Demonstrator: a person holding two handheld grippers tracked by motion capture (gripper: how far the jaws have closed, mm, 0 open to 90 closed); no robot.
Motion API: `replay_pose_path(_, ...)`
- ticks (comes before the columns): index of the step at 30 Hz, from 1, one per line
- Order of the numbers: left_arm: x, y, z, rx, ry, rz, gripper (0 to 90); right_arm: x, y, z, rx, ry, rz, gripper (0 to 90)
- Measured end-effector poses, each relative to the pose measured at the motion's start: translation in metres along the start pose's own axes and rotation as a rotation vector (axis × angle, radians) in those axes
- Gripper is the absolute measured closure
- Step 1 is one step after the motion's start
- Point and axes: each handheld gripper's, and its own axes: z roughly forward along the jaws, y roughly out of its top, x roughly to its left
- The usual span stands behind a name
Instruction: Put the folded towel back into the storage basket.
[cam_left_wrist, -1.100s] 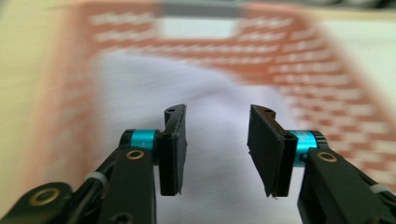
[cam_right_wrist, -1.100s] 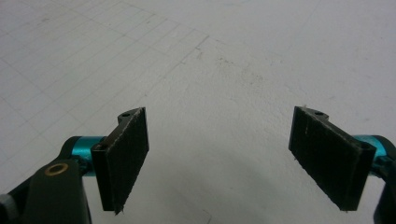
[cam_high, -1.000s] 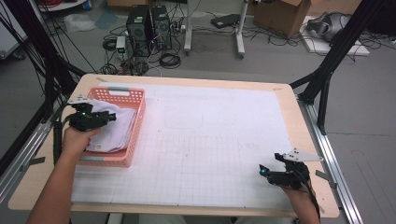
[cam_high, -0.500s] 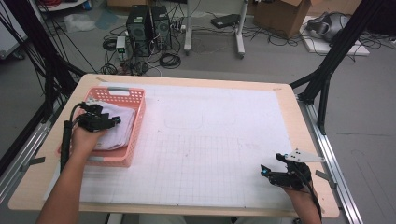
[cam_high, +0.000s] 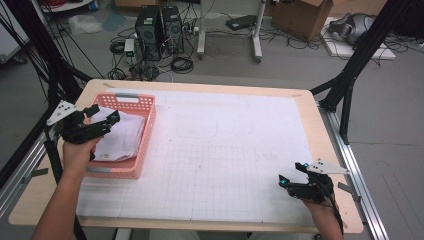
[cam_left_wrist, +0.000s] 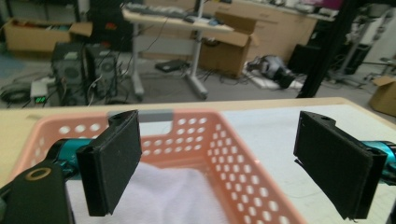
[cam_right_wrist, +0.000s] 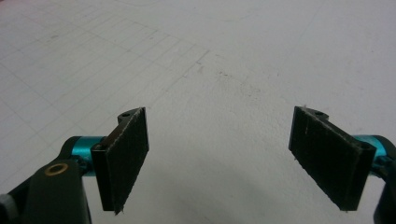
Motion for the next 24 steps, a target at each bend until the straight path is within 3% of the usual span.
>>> replay_pose_path(5,-0.027,-0.004,-0.004,-0.022,-0.072,0.04,16.6,0.0,0.0,-0.001,-0.007,-0.002,-0.004,18.8)
replay_pose_path(11,-0.06,-0.003,0.0,-0.008,-0.16,0.072,16.6,0.0,0.0,-0.002,-0.007,-0.001,-0.006,18.8)
replay_pose_path(13,-0.065,-0.005,0.001,-0.003,-0.169,0.073,16.7,0.0,0.0,-0.002,-0.011,-0.001,-0.007,18.8)
replay_pose_path(17,-0.087,-0.014,0.009,0.019,-0.226,0.054,16.9,-0.001,0.0,-0.004,-0.019,-0.001,-0.006,18.8)
replay_pose_path(24,-0.116,-0.028,0.018,0.057,-0.273,0.068,17.8,-0.003,0.001,-0.006,-0.043,0.002,0.004,18.8)
